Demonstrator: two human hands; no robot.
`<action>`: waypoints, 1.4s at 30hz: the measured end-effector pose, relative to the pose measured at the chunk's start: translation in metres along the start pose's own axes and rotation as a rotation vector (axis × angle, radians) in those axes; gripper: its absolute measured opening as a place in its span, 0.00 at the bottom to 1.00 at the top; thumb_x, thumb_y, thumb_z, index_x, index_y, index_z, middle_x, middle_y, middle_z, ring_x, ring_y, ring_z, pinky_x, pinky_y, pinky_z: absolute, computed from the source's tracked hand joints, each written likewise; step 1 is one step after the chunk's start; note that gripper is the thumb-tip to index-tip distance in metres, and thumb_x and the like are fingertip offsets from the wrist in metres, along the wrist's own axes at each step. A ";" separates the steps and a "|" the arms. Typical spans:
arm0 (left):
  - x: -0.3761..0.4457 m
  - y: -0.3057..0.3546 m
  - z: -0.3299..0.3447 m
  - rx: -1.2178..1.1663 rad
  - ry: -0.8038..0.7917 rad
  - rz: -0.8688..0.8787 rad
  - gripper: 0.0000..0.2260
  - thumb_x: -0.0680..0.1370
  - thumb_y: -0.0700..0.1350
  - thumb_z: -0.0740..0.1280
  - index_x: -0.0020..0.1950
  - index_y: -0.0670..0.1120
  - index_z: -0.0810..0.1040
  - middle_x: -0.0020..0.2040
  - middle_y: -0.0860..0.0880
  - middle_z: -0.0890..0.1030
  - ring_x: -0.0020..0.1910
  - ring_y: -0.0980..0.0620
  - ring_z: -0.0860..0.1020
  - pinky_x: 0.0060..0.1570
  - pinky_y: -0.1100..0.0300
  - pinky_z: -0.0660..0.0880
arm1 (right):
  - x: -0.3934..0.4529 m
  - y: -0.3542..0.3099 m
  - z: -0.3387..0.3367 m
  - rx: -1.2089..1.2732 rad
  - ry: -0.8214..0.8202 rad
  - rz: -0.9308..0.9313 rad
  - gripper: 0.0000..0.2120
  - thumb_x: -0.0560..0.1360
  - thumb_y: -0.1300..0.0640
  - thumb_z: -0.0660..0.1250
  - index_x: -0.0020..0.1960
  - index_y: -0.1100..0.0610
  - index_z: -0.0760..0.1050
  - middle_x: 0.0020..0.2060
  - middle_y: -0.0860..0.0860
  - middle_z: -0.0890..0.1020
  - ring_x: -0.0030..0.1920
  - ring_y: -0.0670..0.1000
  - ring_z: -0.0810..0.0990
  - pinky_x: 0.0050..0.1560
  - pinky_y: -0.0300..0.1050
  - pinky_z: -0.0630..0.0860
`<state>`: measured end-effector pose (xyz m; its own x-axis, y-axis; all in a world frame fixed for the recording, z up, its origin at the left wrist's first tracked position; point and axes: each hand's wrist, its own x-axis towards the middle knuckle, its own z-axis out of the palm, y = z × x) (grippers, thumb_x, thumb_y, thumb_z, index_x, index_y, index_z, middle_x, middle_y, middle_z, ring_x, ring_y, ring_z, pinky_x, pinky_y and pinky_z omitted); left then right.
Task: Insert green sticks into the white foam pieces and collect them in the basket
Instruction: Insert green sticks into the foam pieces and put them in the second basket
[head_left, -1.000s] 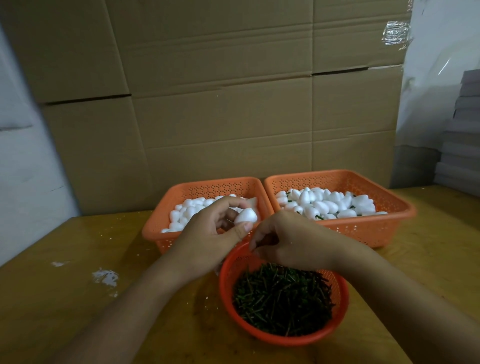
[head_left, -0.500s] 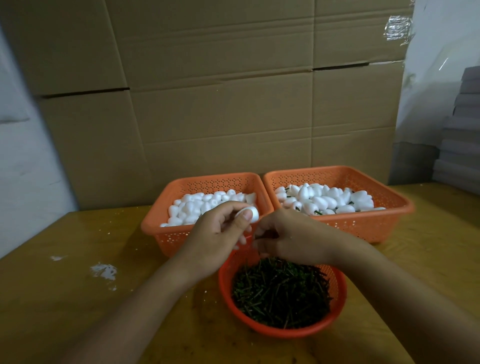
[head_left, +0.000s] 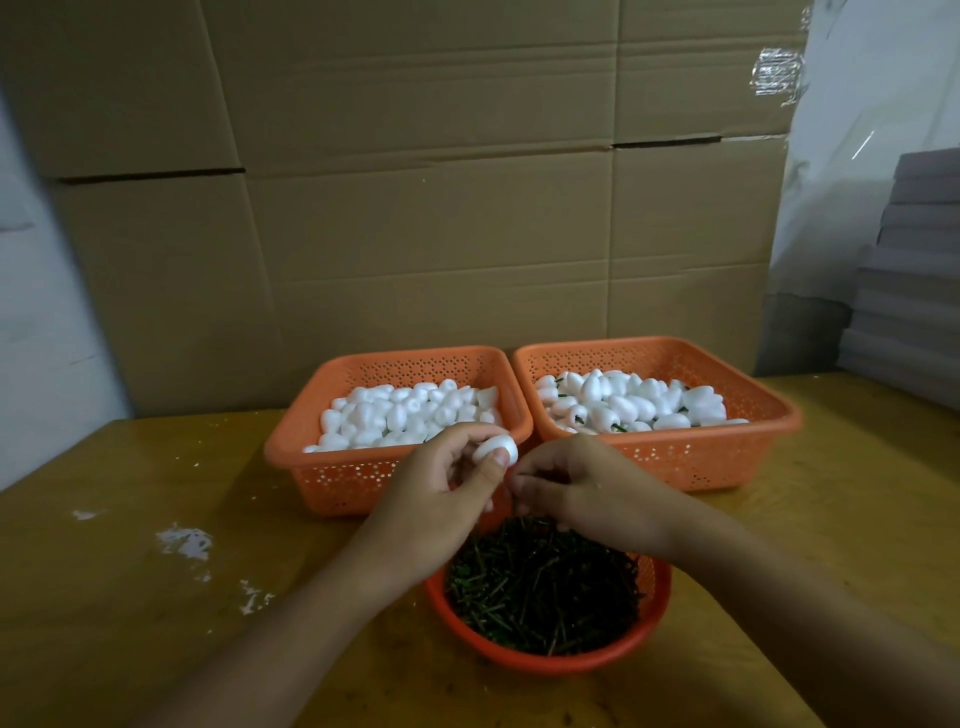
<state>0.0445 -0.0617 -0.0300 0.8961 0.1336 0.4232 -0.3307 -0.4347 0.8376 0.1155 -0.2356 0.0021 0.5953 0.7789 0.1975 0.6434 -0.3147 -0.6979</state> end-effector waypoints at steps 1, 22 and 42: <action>-0.001 0.000 0.000 0.011 0.002 0.001 0.09 0.76 0.59 0.66 0.55 0.67 0.78 0.45 0.59 0.83 0.39 0.60 0.81 0.40 0.64 0.76 | -0.003 0.002 0.001 0.020 0.030 0.012 0.09 0.81 0.60 0.64 0.46 0.60 0.82 0.36 0.50 0.83 0.33 0.38 0.75 0.38 0.37 0.73; -0.011 0.003 0.004 0.100 -0.070 0.021 0.08 0.79 0.45 0.71 0.55 0.56 0.78 0.47 0.55 0.84 0.47 0.59 0.82 0.43 0.69 0.74 | -0.034 0.015 0.006 0.530 0.459 0.016 0.04 0.77 0.65 0.69 0.45 0.64 0.82 0.37 0.57 0.85 0.36 0.47 0.81 0.33 0.37 0.76; -0.012 0.004 0.003 0.099 -0.107 0.024 0.12 0.77 0.48 0.73 0.58 0.61 0.80 0.53 0.58 0.84 0.52 0.53 0.82 0.51 0.48 0.79 | -0.034 0.015 0.008 0.502 0.477 0.042 0.06 0.77 0.63 0.68 0.44 0.62 0.83 0.34 0.52 0.86 0.33 0.42 0.80 0.31 0.33 0.73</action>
<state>0.0332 -0.0679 -0.0324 0.9166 0.0289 0.3988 -0.3260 -0.5233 0.7873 0.1009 -0.2627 -0.0213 0.8351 0.4119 0.3647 0.3835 0.0393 -0.9227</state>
